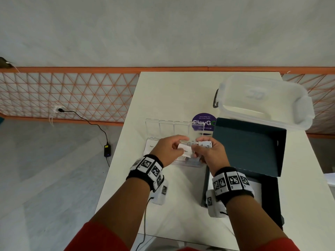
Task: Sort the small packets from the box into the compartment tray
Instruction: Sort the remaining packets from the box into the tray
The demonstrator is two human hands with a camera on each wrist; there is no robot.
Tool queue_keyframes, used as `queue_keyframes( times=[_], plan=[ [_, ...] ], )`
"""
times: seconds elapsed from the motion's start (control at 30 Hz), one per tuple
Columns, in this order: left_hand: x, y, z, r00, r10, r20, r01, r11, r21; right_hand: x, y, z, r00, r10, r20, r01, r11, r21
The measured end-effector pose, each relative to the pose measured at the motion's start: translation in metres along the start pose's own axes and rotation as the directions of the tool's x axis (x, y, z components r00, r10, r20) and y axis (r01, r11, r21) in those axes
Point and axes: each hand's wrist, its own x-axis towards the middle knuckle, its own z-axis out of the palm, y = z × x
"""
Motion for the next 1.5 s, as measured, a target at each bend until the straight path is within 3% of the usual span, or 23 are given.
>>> queue_keyframes(
  times=[0.1,0.3,0.5,0.57,0.63,0.8,0.87,0.93,1.1,1.2,1.33,1.4,1.5],
  plan=[
    [-0.004,-0.004,-0.002,0.998,0.022,0.052,-0.031,0.984,0.178,0.000,0.000,0.008,0.999,0.001,0.046,0.001,0.999,-0.050],
    [-0.003,-0.024,-0.025,0.972,-0.097,-0.215,0.121,0.988,0.100,0.002,-0.003,0.016,0.994,0.106,0.031,-0.110,0.980,0.164],
    [0.000,-0.037,-0.026,0.900,-0.253,-0.356,0.306,0.947,0.101,0.001,-0.003,0.014,0.985,0.166,0.047,-0.173,0.961,0.214],
    [0.002,-0.037,-0.019,0.897,-0.261,-0.356,0.325,0.936,0.133,0.001,-0.003,0.013,0.984,0.174,0.036,-0.178,0.958,0.225],
    [0.006,-0.038,-0.011,0.927,-0.214,-0.308,0.301,0.914,0.271,0.002,-0.003,0.012,0.984,0.174,0.029,-0.176,0.955,0.238],
    [0.010,-0.050,0.000,0.974,-0.173,-0.147,0.227,0.726,0.649,-0.001,-0.004,0.008,0.985,0.167,0.030,-0.169,0.945,0.281],
    [0.009,-0.056,0.001,0.976,-0.170,-0.139,0.217,0.649,0.729,-0.001,-0.006,0.006,0.984,0.171,0.042,-0.175,0.929,0.327],
    [0.008,-0.059,0.002,0.977,-0.170,-0.128,0.208,0.635,0.744,-0.001,-0.008,0.003,0.983,0.178,0.047,-0.183,0.904,0.386],
    [0.011,-0.053,-0.002,0.975,-0.148,-0.169,0.224,0.695,0.684,0.000,-0.010,0.002,0.981,0.166,0.103,-0.193,0.902,0.386],
    [0.012,-0.040,-0.009,0.972,-0.044,-0.230,0.169,0.812,0.559,0.001,-0.006,0.007,0.981,0.169,0.096,-0.190,0.943,0.275],
    [0.017,-0.015,-0.017,0.998,-0.054,-0.035,0.058,0.989,0.138,0.003,0.004,0.012,0.986,0.162,0.026,-0.164,0.982,0.089],
    [0.018,-0.006,-0.018,0.994,-0.085,0.062,0.089,0.994,-0.056,0.003,0.007,0.014,0.989,0.150,-0.009,-0.149,0.987,0.061],
    [0.017,-0.005,-0.014,0.994,-0.067,0.089,0.079,0.986,-0.146,0.002,0.008,0.015,0.991,0.135,-0.012,-0.135,0.990,0.037]
  ],
)
